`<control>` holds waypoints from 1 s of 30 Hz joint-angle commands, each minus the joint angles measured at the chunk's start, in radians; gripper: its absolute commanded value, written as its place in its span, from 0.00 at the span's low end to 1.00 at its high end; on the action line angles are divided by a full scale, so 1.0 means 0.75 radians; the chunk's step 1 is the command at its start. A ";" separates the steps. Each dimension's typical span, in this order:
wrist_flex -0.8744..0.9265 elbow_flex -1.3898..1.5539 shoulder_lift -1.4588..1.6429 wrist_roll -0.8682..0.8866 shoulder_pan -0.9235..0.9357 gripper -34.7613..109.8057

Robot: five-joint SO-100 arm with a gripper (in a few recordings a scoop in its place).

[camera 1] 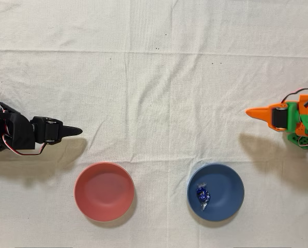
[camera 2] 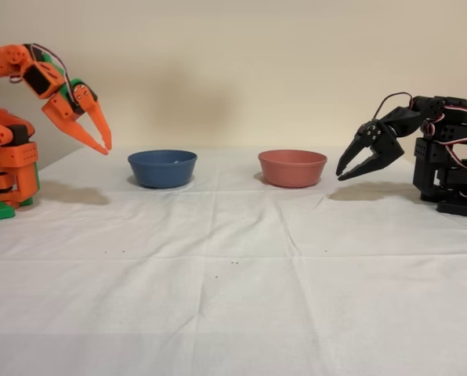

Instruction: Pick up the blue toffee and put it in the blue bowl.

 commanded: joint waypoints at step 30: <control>-0.145 0.681 0.601 0.282 -0.055 0.24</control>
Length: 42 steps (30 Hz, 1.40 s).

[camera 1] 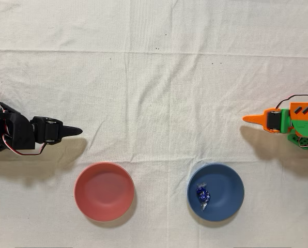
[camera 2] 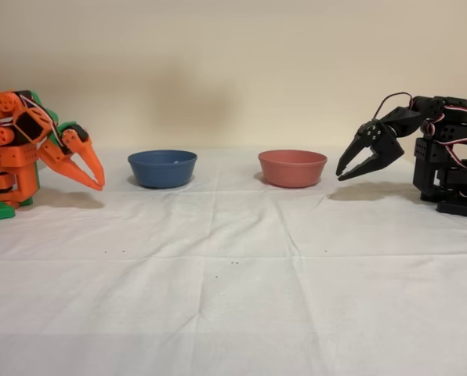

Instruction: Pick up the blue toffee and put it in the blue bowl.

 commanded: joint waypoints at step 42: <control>0.131 -0.016 0.014 0.041 -0.039 0.24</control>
